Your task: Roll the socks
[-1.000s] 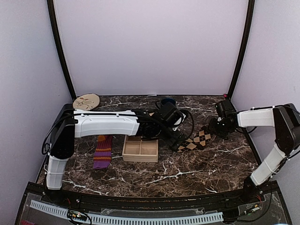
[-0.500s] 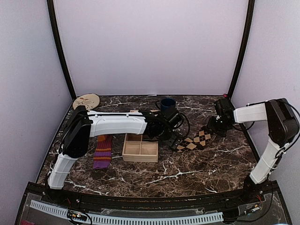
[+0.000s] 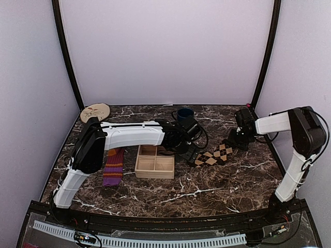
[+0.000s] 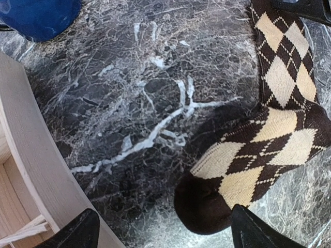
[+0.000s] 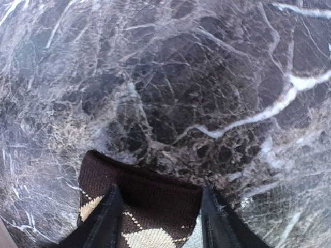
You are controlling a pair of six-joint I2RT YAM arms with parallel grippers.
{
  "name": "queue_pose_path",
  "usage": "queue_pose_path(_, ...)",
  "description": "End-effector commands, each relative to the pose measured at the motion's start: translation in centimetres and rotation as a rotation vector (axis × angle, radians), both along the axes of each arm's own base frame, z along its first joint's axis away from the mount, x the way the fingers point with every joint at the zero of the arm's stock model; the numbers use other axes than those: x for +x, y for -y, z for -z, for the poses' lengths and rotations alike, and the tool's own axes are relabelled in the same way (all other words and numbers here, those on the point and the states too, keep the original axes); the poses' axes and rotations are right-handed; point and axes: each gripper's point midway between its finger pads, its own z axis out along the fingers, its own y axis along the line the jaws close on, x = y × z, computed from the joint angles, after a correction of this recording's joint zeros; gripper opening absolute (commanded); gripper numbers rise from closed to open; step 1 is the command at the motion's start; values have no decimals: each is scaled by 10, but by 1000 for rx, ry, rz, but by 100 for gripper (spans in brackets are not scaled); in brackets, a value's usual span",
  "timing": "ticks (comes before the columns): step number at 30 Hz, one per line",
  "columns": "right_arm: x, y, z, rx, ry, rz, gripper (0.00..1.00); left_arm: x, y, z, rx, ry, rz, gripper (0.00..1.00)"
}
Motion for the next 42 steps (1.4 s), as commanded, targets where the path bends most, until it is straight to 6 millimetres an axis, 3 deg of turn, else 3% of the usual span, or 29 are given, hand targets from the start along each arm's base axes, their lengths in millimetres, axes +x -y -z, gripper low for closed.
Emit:
queue_pose_path(1,-2,-1,11,3,-33,-15,42,-13,-12,8,58,-63,-8,90)
queue_pose_path(7,-3,1,8,-5,-29,-16,10,-19,-21,16,97,-88,-7,90)
queue_pose_path(10,-2,4,3,-22,-21,-17,0,-22,-26,22,117,-102,-7,90)
queue_pose_path(18,0,7,-16,-44,14,-23,0,-29,-36,33,158,-127,-15,89)
queue_pose_path(21,-2,8,-23,-45,26,-26,8,-30,-37,34,164,-130,-10,88)
queue_pose_path(24,-5,12,-27,-61,34,-15,8,-32,-41,37,180,-139,-13,85)
queue_pose_path(29,-10,14,-28,-56,39,-4,0,-39,-48,47,204,-170,-9,65)
queue_pose_path(31,-13,15,-29,-55,40,-1,0,-42,-51,50,214,-179,-9,48)
queue_pose_path(33,-15,16,-29,-58,43,3,0,-42,-53,52,221,-182,-12,38)
queue_pose_path(35,-17,14,-29,-49,43,-6,0,-43,-54,52,226,-183,-13,34)
queue_pose_path(36,-17,10,-29,-32,43,-23,2,-42,-54,51,226,-182,-12,34)
queue_pose_path(40,-18,0,-29,29,50,-46,36,-41,-52,48,223,-176,-4,31)
queue_pose_path(42,-21,-3,-27,46,42,-49,45,-41,-51,47,221,-174,-2,31)
